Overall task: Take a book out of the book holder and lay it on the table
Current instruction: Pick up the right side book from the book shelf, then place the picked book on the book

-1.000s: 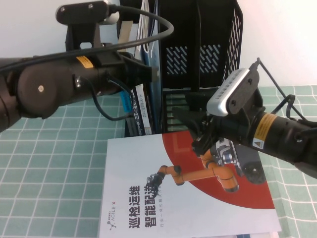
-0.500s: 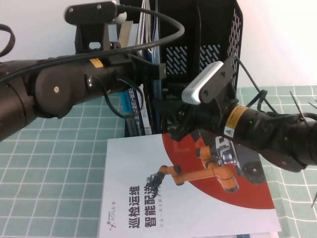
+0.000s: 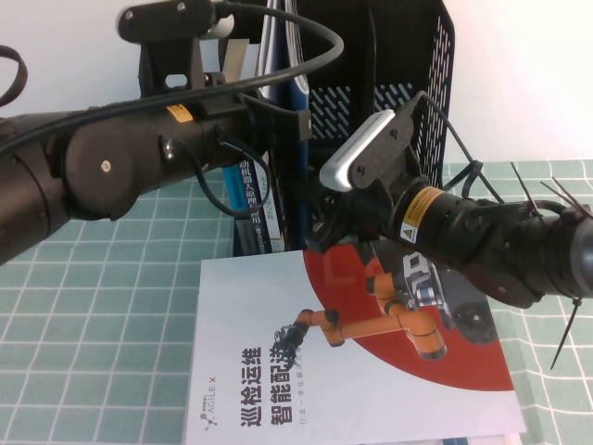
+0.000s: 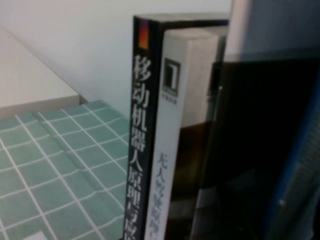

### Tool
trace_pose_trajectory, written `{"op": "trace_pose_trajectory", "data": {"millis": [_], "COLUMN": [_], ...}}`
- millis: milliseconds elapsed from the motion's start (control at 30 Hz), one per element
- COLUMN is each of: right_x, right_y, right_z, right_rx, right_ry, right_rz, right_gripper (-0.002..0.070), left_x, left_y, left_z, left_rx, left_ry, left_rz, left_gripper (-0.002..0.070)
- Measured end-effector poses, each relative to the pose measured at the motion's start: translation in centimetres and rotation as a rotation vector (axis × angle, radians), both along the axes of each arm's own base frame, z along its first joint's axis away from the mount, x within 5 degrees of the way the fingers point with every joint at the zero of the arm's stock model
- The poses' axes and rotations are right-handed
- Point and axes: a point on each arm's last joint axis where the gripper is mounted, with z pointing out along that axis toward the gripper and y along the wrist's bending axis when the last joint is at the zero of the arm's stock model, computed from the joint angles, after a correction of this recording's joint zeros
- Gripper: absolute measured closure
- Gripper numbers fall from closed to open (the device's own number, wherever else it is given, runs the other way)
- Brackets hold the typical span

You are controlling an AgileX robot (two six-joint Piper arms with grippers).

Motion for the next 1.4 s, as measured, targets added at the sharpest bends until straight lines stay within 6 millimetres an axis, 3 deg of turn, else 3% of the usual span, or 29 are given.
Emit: {"op": "trace_pose_trajectory", "data": {"millis": [133,200,433,667,867,1067,1233,1400], "right_x": [0.0,0.0,-0.3,-1.8,-2.7,-4.6,-7.3,-10.2], "right_y": [0.0,0.0,0.2,-0.7,-1.6,-3.4,-5.3,-7.0], "right_z": [0.0,-0.1,0.0,1.1,4.6,11.1,16.2,19.1], "right_rx": [-0.029,-0.018,0.051,0.130,0.183,0.255,0.184,-0.024], "right_ry": [-0.033,-0.026,-0.057,-0.150,-0.266,-0.450,-0.559,-0.590], "right_rz": [0.003,-0.004,0.017,0.007,-0.030,-0.095,-0.135,-0.129], "right_gripper": [0.0547,0.0598,0.0629,0.0636,0.0637,0.0651,0.0652,0.0652], "left_x": [-0.1,-0.2,-1.0,-2.5,-4.6,-7.9,-11.6,-14.4], "left_y": [0.0,0.0,0.1,1.0,2.1,3.7,5.6,7.3], "left_z": [-0.2,-0.5,-0.9,1.4,4.2,7.0,9.0,9.4], "left_rx": [0.011,0.031,0.119,0.100,0.068,0.048,0.064,0.145], "left_ry": [0.024,0.043,0.103,0.044,-0.025,-0.067,-0.086,-0.052], "left_rz": [-0.008,-0.018,-0.069,-0.073,-0.076,-0.096,-0.122,-0.139], "left_gripper": [0.0678,0.0678,0.0678,0.0678,0.0678,0.0678,0.0678,0.0678]}}
